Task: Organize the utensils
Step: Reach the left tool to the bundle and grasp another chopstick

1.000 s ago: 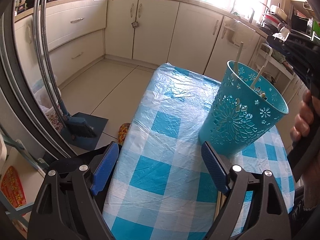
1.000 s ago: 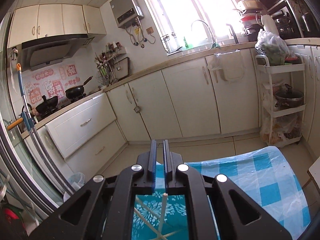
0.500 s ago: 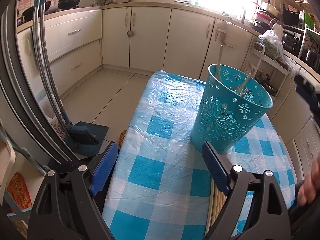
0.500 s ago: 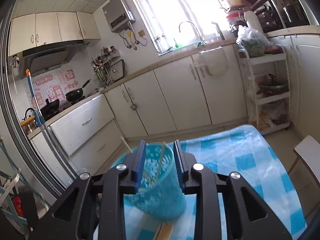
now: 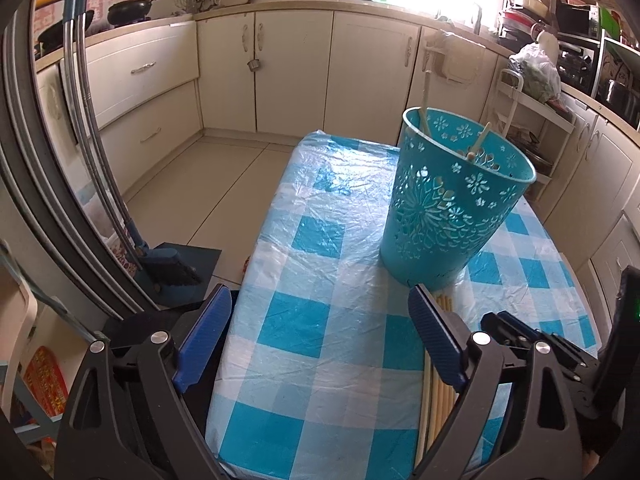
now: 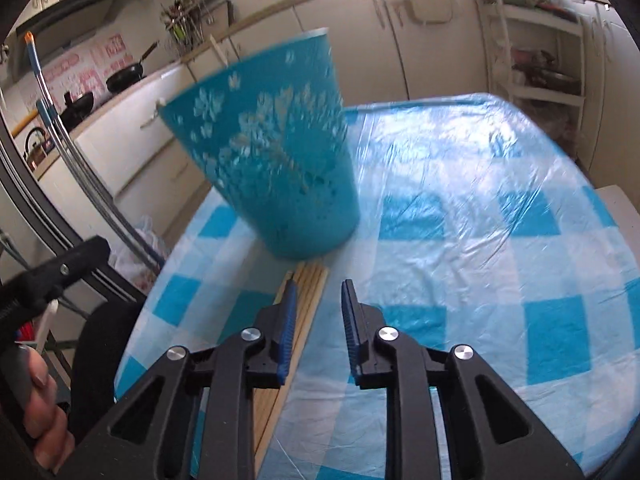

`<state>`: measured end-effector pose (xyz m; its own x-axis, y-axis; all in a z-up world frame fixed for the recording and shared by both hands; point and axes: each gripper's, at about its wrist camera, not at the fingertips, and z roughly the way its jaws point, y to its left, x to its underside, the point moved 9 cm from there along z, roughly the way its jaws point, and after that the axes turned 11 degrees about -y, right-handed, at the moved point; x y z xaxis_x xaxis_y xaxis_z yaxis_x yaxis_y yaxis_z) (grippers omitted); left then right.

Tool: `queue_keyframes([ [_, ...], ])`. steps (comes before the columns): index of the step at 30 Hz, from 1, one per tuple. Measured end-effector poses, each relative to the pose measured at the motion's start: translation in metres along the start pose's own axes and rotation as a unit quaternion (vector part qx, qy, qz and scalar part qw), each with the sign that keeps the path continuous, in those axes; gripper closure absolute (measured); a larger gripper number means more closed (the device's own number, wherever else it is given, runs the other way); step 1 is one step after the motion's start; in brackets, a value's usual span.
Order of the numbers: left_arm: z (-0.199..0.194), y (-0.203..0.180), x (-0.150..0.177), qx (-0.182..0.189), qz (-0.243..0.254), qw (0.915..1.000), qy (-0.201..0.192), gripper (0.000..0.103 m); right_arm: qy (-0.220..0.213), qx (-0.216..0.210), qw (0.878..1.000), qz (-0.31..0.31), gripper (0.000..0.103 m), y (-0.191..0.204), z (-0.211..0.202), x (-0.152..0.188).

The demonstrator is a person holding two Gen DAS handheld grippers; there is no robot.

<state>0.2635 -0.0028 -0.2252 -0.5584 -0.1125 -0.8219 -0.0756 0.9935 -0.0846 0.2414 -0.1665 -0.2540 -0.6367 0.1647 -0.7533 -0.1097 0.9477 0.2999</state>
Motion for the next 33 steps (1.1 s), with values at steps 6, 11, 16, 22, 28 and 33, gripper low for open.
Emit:
queue_keyframes([
  [6,0.006,0.004,0.013,-0.005,0.000,0.9998,0.019,0.017,0.027,0.010,1.000,-0.011,0.082,0.004,0.013,0.015],
  [11,0.011,0.002,0.019,-0.004,0.005,0.9996,0.028,0.017,0.035,0.019,0.999,-0.032,0.083,0.006,0.018,0.023],
  [16,0.015,-0.006,0.026,0.004,0.019,0.9989,0.042,0.017,0.040,0.032,0.997,-0.060,0.086,0.005,0.017,0.023],
  [22,0.035,-0.037,0.050,0.024,0.069,0.9940,0.082,0.016,0.042,0.036,0.995,-0.078,0.093,0.002,0.017,0.023],
  [28,0.057,-0.060,0.064,0.039,0.086,0.9896,0.109,0.017,0.038,0.049,0.996,-0.064,0.093,-0.016,0.013,0.018],
  [33,0.069,-0.071,0.070,0.037,0.103,0.9868,0.119,0.017,0.035,0.043,0.997,-0.047,0.093,-0.021,0.012,0.015],
])
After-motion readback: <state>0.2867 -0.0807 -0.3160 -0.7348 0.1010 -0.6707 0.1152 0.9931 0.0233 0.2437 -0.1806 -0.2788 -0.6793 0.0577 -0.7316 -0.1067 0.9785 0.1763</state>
